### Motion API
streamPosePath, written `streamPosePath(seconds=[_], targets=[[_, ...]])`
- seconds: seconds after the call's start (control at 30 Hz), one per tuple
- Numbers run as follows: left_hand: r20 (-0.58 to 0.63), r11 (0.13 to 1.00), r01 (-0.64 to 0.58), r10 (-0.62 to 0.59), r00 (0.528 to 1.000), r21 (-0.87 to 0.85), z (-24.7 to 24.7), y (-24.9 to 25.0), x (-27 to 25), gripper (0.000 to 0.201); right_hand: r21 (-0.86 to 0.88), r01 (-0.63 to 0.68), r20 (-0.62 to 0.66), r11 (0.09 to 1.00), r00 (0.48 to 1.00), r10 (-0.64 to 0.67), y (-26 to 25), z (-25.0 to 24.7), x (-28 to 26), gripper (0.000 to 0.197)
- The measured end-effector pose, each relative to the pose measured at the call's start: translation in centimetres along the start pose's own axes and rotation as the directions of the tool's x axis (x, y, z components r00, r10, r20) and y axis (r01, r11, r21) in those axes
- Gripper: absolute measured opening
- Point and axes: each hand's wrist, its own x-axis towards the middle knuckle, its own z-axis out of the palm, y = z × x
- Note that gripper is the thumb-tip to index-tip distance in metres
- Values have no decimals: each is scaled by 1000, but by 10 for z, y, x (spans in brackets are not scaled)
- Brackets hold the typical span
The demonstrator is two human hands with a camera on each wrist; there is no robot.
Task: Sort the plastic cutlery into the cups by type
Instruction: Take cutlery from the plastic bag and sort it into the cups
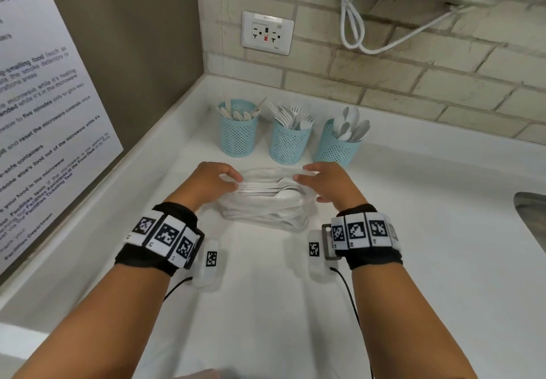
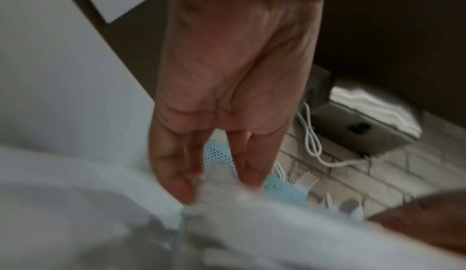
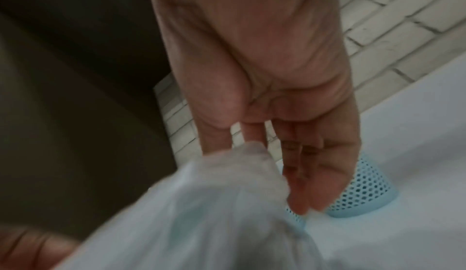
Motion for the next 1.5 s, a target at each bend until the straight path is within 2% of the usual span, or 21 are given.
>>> streamPosePath(seconds=[0.07,0.13,0.23,0.3,0.37,0.4,0.47,0.53,0.63,0.7,0.83,0.9,0.93,0.97,1.03,1.1,1.17,1.23,1.33,1.43,1.5], targets=[[23,989,-18,15,1000,150,6,-3,3,19,-267,61,-76,962,994,-84,-1,8,-2,35],[1,987,24,-24,1000,157,10,-6,5,23,-313,85,-138,946,981,-134,5,14,-1,27],[2,996,69,-69,998,-60,9,-9,7,31,-18,99,-187,995,977,-101,17,14,5,15],[36,942,142,-138,990,-303,4,-9,4,33,284,69,-143,956,989,-29,24,10,9,10],[107,804,243,-220,969,-543,-1,-9,2,32,570,-45,1,820,999,54,31,5,13,9],[158,704,287,-244,957,-650,-1,-9,2,35,690,-132,104,711,991,83,34,4,16,10],[255,493,358,-266,930,-793,-1,-10,2,45,814,-269,305,515,952,15,39,3,21,20],[323,325,403,-274,906,-856,1,-11,2,52,874,-326,353,360,936,-11,40,5,24,32],[362,173,421,-292,885,-890,0,-10,-1,51,922,-379,356,81,911,210,34,7,19,22],[378,82,423,-320,869,-902,-2,-11,-2,49,917,-397,371,28,878,302,34,9,16,18],[405,-106,393,-345,847,-913,1,-19,3,49,879,-476,449,1,830,330,36,14,13,27],[374,-62,376,-342,862,-924,2,-21,7,40,880,-472,435,59,849,301,32,11,14,23],[353,35,386,-332,875,-922,3,-20,8,30,880,-463,418,105,862,287,30,9,14,22],[330,166,392,-310,892,-905,3,-16,7,20,870,-457,401,183,874,274,26,5,14,19],[244,507,359,-280,928,-784,3,-6,4,9,773,-417,334,479,908,251,22,-2,14,19],[83,821,225,-213,973,-524,6,1,2,4,584,-308,245,751,949,199,16,-3,11,29],[-14,977,90,-95,995,-195,11,0,6,19,393,-219,175,893,971,161,7,0,5,33],[-26,995,91,-90,996,46,15,-2,9,34,249,-161,124,955,983,134,2,2,4,37],[-8,972,121,-122,993,202,13,-3,7,46,99,-106,107,989,990,95,5,0,3,42],[15,964,107,-114,993,243,9,-5,4,53,93,-112,142,989,985,98,12,-4,-1,48],[9,931,79,-87,996,357,10,-2,3,57,117,-98,163,988,984,79,12,-4,-3,54]])
